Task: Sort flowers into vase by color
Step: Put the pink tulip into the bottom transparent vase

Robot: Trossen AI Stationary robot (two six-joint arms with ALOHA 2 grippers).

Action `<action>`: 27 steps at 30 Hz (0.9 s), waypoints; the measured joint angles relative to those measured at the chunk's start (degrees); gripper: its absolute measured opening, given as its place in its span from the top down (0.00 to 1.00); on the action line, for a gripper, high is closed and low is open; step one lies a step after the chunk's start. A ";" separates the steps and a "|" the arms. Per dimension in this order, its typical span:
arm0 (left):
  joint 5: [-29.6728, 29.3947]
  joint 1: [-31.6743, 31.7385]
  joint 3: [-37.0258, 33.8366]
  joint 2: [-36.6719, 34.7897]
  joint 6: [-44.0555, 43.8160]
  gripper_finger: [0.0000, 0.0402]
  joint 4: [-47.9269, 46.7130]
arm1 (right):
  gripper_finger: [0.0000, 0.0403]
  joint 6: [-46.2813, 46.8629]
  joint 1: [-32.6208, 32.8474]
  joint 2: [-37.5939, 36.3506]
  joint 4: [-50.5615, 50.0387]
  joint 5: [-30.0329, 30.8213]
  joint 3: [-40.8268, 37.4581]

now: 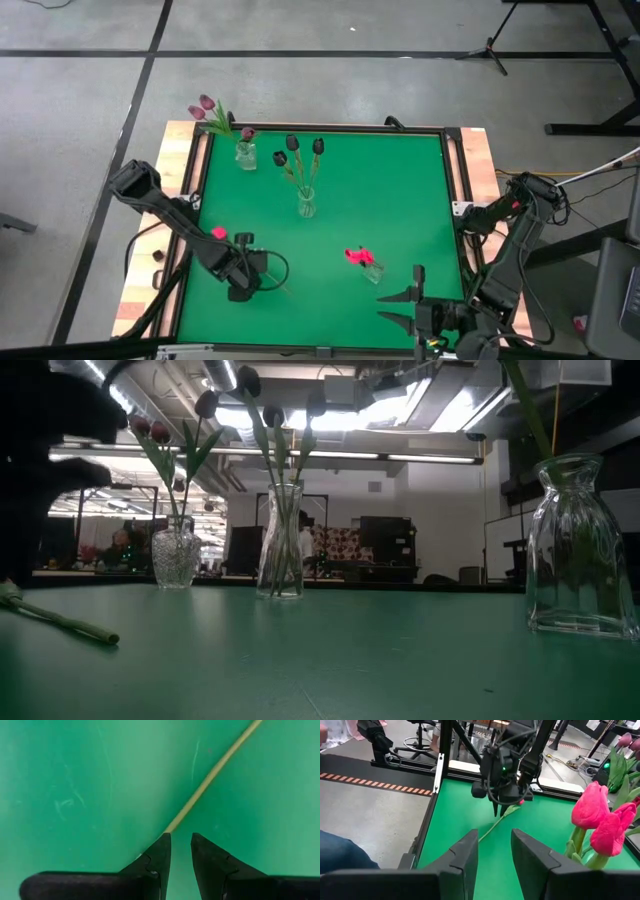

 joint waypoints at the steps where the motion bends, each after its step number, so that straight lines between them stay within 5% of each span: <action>1: 0.09 0.26 -0.84 0.00 0.55 0.82 0.82 | 0.71 0.00 0.00 0.00 -0.13 -0.02 0.00; 17: 5.77 5.05 -6.85 -0.43 7.36 0.82 5.11 | 0.71 0.00 0.00 0.00 -0.31 -0.07 0.00; 27: 6.15 6.07 -7.28 -0.30 6.59 0.98 5.66 | 0.71 0.00 0.02 0.00 0.21 -0.96 0.02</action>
